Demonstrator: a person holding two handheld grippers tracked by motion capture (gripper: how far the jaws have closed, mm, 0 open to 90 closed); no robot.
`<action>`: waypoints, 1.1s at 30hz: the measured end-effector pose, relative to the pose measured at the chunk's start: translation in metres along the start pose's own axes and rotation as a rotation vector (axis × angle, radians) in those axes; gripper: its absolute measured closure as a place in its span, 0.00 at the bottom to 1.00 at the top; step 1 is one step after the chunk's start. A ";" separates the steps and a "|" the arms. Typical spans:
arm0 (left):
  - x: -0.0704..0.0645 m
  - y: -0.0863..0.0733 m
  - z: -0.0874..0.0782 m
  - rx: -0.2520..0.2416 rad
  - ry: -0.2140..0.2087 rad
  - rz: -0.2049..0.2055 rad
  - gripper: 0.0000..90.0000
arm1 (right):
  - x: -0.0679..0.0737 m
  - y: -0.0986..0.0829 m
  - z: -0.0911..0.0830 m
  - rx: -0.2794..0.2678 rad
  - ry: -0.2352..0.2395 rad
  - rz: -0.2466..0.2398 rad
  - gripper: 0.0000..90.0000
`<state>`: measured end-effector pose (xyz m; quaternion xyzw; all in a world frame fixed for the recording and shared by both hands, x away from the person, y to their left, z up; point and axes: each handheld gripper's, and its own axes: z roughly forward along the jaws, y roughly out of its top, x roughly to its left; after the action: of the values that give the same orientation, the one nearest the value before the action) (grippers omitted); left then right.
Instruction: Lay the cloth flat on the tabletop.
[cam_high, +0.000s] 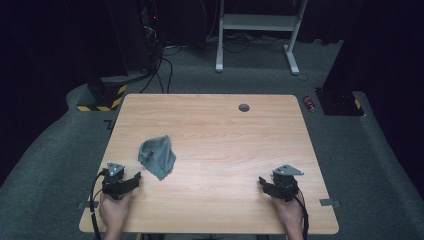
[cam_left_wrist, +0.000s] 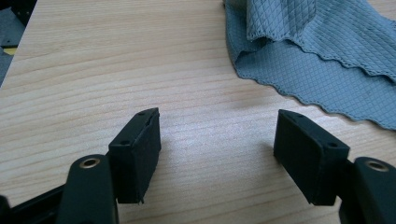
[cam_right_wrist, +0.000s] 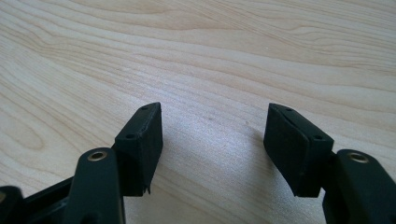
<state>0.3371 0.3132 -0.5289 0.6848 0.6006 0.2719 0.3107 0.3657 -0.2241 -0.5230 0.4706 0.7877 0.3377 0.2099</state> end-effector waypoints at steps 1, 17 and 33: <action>0.000 0.000 0.000 0.000 0.000 0.000 0.36 | 0.000 0.000 0.000 0.000 0.000 0.000 0.41; 0.000 0.000 0.000 0.004 -0.004 0.004 0.34 | 0.000 0.000 0.000 0.001 0.001 -0.001 0.40; -0.003 0.003 0.004 0.018 -0.019 0.007 0.24 | 0.000 0.000 0.000 0.000 0.001 -0.004 0.40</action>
<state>0.3416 0.3097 -0.5287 0.6920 0.5977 0.2611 0.3093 0.3661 -0.2240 -0.5231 0.4690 0.7887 0.3374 0.2103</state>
